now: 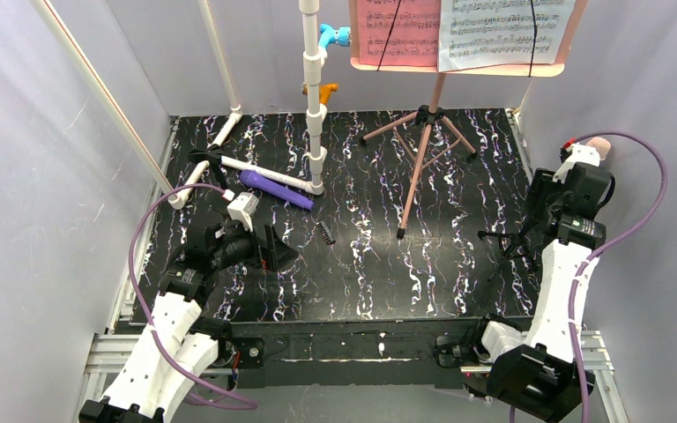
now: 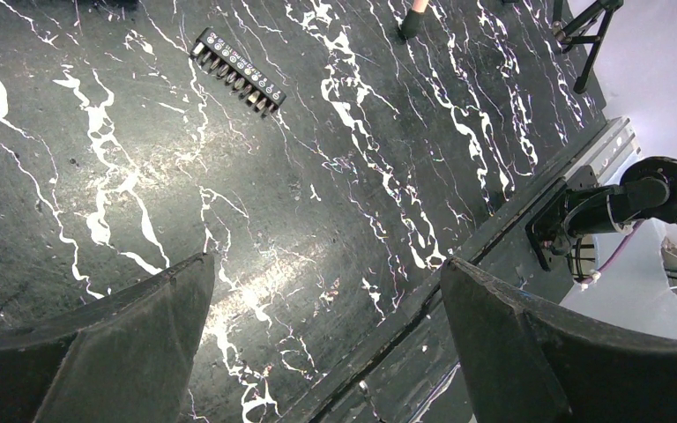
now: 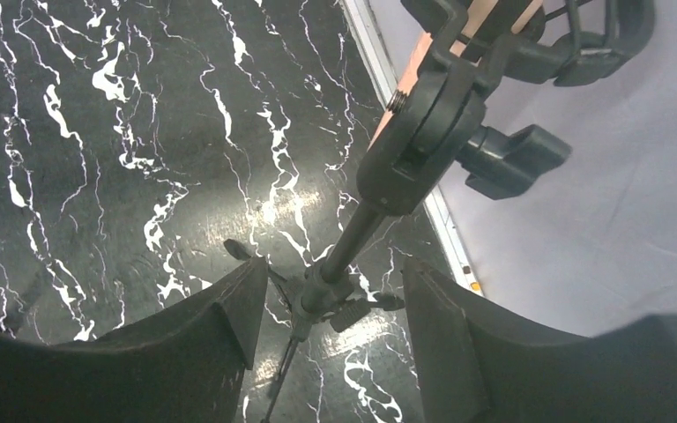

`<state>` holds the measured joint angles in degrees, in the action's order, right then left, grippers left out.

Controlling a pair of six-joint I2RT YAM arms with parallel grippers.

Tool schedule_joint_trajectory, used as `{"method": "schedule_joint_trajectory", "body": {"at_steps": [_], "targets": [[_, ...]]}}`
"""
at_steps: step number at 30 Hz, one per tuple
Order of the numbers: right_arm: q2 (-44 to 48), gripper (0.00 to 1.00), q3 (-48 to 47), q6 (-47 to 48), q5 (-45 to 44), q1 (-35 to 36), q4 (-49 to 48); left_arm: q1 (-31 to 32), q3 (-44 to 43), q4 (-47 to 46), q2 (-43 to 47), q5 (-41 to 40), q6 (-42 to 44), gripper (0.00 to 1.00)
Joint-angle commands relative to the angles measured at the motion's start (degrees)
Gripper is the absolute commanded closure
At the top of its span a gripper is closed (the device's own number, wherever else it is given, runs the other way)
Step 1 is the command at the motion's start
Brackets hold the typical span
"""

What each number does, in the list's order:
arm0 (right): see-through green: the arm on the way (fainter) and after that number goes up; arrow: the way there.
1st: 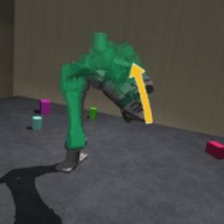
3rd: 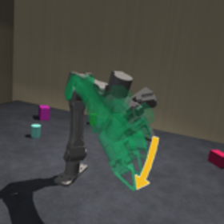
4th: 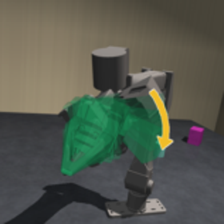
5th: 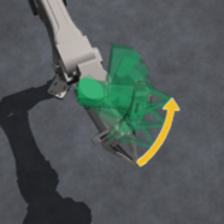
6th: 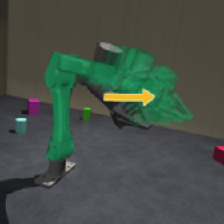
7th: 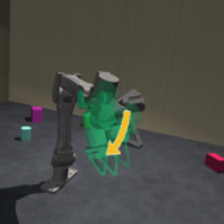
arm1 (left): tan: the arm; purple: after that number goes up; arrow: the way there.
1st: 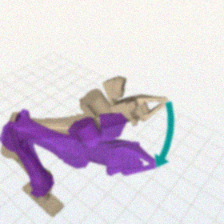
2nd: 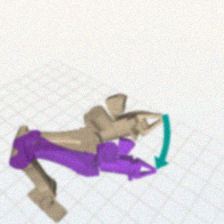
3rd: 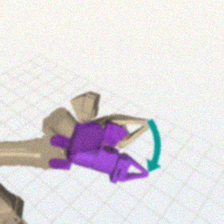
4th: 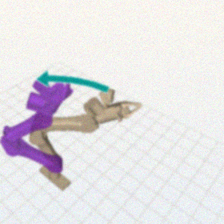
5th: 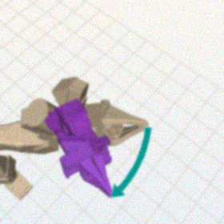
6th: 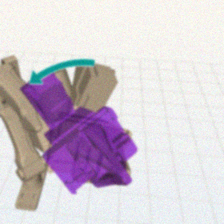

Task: Pack up the instrument practice props
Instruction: Pick up the microphone stand with the microphone from the center of the board.

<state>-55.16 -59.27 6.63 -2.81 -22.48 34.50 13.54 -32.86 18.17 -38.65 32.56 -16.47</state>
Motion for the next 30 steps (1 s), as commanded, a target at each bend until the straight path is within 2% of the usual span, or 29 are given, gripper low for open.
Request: {"method": "schedule_joint_trajectory", "body": {"at_steps": [1, 9, 18, 23, 27, 30], "targets": [[0.79, 0.36, 4.01, -3.35, -0.19, -0.28, -12.25, 0.24, -2.03, -0.27, 0.86, 1.69, 0.46, 0.00], [1.19, 0.53, 9.29, -4.70, -0.16, -0.73, -21.22, 0.21, -1.98, -0.42, 0.95, 1.88, 0.34, 0.00], [1.65, 0.64, 12.63, -3.72, 0.10, -0.86, -26.11, 0.26, -1.90, -0.51, 1.17, 2.06, 0.26, 0.00], [2.25, 0.85, 13.15, -2.29, 1.06, -1.06, -26.75, 0.23, -1.90, -0.51, 1.30, 2.07, 0.32, 0.00], [5.17, 0.99, 12.18, -1.13, 3.28, -1.24, -25.26, 0.26, -1.93, -0.51, 1.39, 2.06, 0.39, 0.00], [8.21, 0.99, 10.66, 0.31, 5.80, -1.46, -23.85, 0.26, -1.94, -0.51, 1.39, 2.05, 0.39, 0.00]]}}
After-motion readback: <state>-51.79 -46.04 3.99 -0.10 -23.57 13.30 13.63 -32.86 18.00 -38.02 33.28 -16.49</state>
